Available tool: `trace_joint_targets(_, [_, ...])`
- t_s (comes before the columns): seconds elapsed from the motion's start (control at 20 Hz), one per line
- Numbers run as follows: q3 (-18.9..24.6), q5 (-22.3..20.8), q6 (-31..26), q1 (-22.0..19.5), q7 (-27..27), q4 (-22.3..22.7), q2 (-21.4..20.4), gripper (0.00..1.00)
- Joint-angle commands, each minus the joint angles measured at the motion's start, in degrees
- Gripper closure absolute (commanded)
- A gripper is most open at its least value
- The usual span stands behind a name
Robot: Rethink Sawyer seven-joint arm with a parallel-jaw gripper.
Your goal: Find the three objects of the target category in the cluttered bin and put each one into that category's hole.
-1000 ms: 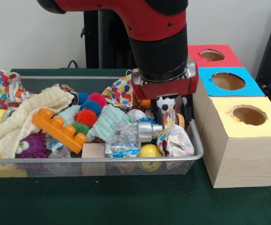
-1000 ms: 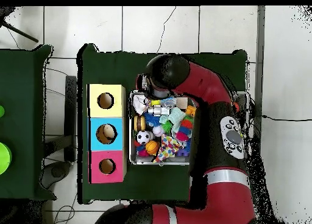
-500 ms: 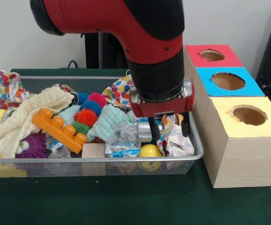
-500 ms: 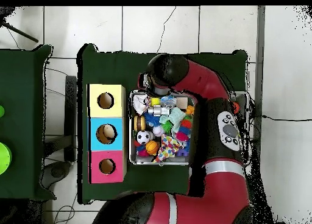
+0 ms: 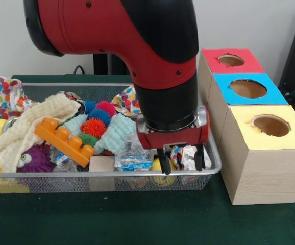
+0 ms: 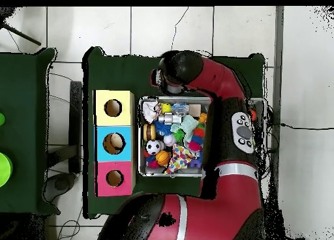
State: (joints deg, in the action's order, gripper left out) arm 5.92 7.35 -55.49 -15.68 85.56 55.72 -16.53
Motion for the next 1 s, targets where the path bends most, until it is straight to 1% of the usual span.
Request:
trace_joint_targets(0.05, [0.8, -1.9, -3.3, 0.9, 6.5, -2.6, 2.6, 0.0])
trace_joint_targets(0.25, [1.4, -0.4, -2.3, 1.2, 8.0, 2.1, 0.1, 0.0])
trace_joint_targets(0.55, [1.9, 2.0, -3.4, 1.7, 9.5, 10.0, -5.7, 0.0])
trace_joint_targets(0.65, [2.0, 2.4, -2.0, 1.5, 9.2, 13.9, -8.0, 0.0])
trace_joint_targets(0.8, [2.2, 2.5, -0.4, 0.9, 7.6, 18.4, -10.6, 0.0])
trace_joint_targets(1.0, [2.5, 2.3, 0.3, -0.1, 5.6, 21.6, -12.4, 0.0])
